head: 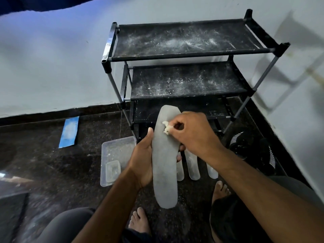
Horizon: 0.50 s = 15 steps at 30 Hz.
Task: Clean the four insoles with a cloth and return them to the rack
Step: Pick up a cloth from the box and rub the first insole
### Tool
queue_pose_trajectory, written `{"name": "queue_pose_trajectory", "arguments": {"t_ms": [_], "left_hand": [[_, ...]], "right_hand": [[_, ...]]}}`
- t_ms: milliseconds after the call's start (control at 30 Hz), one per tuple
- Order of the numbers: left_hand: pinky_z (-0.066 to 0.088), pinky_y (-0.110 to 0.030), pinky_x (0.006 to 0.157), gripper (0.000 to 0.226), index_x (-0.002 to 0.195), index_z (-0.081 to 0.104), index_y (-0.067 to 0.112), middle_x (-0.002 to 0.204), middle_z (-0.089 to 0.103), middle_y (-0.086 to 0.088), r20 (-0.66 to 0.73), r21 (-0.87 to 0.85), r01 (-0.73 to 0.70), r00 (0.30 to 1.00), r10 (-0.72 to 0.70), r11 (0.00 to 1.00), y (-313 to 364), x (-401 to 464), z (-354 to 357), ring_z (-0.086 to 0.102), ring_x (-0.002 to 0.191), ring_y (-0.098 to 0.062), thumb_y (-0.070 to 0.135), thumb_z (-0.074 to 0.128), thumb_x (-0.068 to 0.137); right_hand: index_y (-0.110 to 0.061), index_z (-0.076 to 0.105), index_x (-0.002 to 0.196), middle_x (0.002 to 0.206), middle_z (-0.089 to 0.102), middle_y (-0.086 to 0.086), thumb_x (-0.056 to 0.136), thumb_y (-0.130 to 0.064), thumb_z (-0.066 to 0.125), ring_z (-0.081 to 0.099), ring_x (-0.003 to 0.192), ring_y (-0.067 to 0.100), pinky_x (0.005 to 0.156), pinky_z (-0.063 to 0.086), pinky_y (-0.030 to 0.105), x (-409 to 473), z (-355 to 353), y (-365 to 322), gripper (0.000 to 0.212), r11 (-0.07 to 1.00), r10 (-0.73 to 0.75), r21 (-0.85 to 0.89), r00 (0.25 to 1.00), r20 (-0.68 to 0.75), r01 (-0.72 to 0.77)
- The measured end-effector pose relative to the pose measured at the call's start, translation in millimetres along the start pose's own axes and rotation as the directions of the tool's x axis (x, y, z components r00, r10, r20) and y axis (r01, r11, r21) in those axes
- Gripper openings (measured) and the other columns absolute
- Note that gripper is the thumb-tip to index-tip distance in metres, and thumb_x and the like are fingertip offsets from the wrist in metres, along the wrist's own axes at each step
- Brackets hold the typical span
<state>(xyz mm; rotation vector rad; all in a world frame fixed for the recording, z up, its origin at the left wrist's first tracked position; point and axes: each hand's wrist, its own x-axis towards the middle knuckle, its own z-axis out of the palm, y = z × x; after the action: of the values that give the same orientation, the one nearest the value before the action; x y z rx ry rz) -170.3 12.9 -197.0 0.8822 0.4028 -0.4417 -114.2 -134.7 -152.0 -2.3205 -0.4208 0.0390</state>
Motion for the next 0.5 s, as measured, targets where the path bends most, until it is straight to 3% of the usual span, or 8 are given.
{"name": "queue_pose_trajectory", "arguments": {"t_ms": [67,133,200,267,367,433,500], "left_hand": [[0.062,-0.040,0.073,0.069,0.130,0.068,0.005,0.115,0.072,-0.023,0.016,0.012,0.001,1.000,-0.001,1.000,-0.9,0.3,0.8,0.073,0.090,-0.031,0.057,0.028,0.107],[0.062,-0.038,0.074,0.068,0.126,0.070,0.008,0.114,0.073,-0.020,0.009,0.031,-0.018,1.000,0.017,0.999,-2.2,2.6,-1.4,0.074,0.094,-0.028,0.058,0.028,0.106],[0.063,-0.038,0.071,0.070,0.114,0.077,0.009,0.107,0.074,-0.019,0.001,0.017,-0.035,0.999,0.035,0.999,-1.1,2.8,-3.2,0.075,0.091,-0.027,0.059,0.029,0.105],[0.063,-0.039,0.072,0.072,0.112,0.078,0.008,0.107,0.074,-0.020,-0.002,-0.007,-0.038,0.999,0.038,0.999,0.2,2.5,-4.8,0.075,0.092,-0.028,0.060,0.029,0.105],[0.058,-0.044,0.090,0.073,0.132,0.067,0.007,0.128,0.068,-0.023,-0.026,-0.014,-0.049,0.998,0.049,0.999,0.8,3.0,-7.8,0.069,0.109,-0.033,0.063,0.029,0.104],[0.050,-0.051,0.103,0.074,0.137,0.064,0.008,0.137,0.061,-0.026,-0.010,-0.030,-0.040,0.999,0.040,0.999,-0.7,5.4,-10.2,0.061,0.122,-0.039,0.064,0.028,0.104],[0.050,-0.052,0.105,0.073,0.133,0.068,0.009,0.136,0.063,-0.025,0.006,-0.034,-0.035,0.999,0.036,0.999,-1.8,6.1,-9.7,0.063,0.120,-0.038,0.063,0.028,0.104]], "right_hand": [[-0.018,0.074,0.093,0.088,0.063,-0.008,0.089,-0.024,0.070,0.060,0.072,0.006,0.063,0.054,0.022,-0.5,2.9,1.5,0.009,0.996,0.007,-0.087,1.000,-0.030,-0.010],[-0.019,0.073,0.093,0.084,0.058,-0.009,0.091,-0.025,0.067,0.055,0.069,0.003,0.062,0.048,0.017,-7.5,11.9,-3.9,0.009,0.992,-0.043,-0.117,0.996,0.077,0.052],[-0.018,0.073,0.085,0.079,0.059,-0.008,0.089,-0.024,0.069,0.055,0.067,0.005,0.063,0.051,0.024,-15.8,20.5,-11.9,0.008,0.989,-0.114,-0.062,0.968,0.225,0.131],[-0.018,0.075,0.083,0.076,0.064,-0.011,0.085,-0.024,0.074,0.060,0.065,0.006,0.060,0.052,0.021,-17.0,17.3,-14.7,0.006,0.990,-0.137,0.025,0.952,0.275,0.135],[-0.019,0.077,0.091,0.083,0.070,-0.010,0.083,-0.021,0.077,0.066,0.064,0.004,0.058,0.055,0.018,-4.8,0.4,-3.9,0.008,0.988,0.004,0.156,0.997,0.078,-0.016],[-0.019,0.076,0.093,0.088,0.068,-0.008,0.084,-0.019,0.076,0.063,0.067,0.004,0.061,0.051,0.011,1.9,-7.5,5.8,0.010,0.997,0.068,0.051,0.993,-0.093,-0.064],[-0.019,0.075,0.095,0.089,0.064,-0.007,0.087,-0.020,0.073,0.057,0.070,0.000,0.059,0.044,0.008,1.7,-7.0,8.4,0.009,0.992,0.051,-0.109,0.993,-0.109,-0.063]]}}
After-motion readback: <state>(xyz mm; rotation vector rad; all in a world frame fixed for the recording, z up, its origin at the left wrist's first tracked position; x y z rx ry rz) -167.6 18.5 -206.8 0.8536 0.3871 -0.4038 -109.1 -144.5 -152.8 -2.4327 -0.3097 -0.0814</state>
